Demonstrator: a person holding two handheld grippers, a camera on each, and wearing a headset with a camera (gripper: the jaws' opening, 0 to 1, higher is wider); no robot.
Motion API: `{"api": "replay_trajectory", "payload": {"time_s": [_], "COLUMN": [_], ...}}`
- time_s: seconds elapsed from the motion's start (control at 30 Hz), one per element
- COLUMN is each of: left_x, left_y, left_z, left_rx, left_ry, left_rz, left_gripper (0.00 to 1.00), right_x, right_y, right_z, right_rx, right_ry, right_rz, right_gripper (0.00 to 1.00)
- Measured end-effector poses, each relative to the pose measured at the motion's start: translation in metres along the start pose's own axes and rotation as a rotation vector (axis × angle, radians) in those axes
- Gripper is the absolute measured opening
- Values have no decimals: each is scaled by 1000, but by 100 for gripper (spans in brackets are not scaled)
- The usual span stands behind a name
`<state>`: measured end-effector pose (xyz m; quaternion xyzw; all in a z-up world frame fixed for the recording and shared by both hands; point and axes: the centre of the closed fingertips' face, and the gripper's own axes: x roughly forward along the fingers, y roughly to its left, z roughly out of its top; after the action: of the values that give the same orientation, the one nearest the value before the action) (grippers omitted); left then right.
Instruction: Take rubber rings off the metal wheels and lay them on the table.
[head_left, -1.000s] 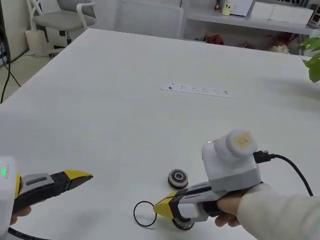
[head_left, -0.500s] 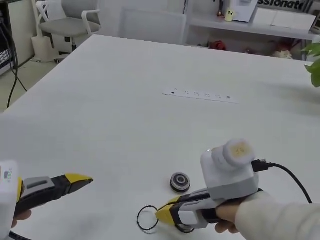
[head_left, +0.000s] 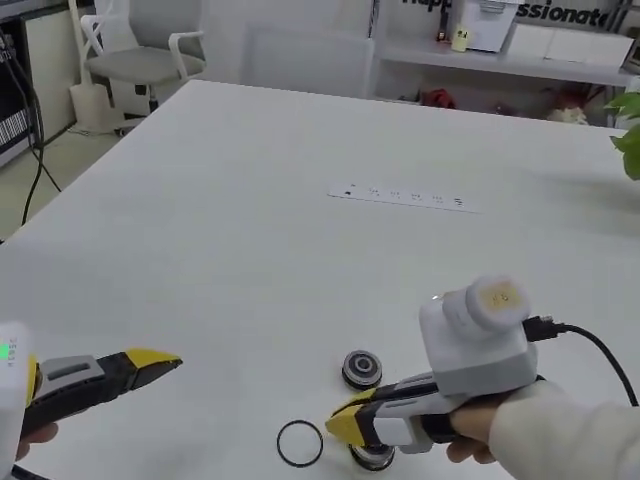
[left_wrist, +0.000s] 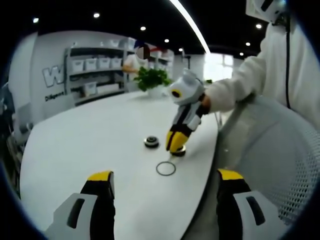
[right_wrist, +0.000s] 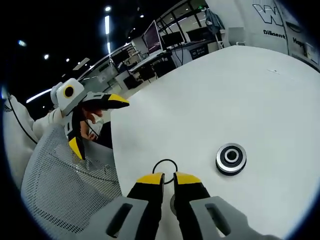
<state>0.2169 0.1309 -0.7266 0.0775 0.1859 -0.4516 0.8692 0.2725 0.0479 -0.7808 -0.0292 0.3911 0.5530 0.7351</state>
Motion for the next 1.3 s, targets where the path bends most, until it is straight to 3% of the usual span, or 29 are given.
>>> {"api": "replay_trajectory", "payload": {"time_s": [0.67, 0.93, 1.3], "left_x": [-2, -4, -3], "left_y": [-4, -5, -9], "left_z": [11, 16, 34], "left_rx": [12, 17, 26], "left_ry": [-6, -3, -20], "left_rz": [-5, -15, -40], "left_gripper": [85, 85, 87], "right_x": [-41, -55, -68], "right_y": [-1, -3, -11], "right_z": [4, -4, -12], "right_rx": [-39, -61, -71], "right_ry": [-66, -62, -65], "right_rz": [-20, -26, -43], "right_gripper": [10, 14, 19]}}
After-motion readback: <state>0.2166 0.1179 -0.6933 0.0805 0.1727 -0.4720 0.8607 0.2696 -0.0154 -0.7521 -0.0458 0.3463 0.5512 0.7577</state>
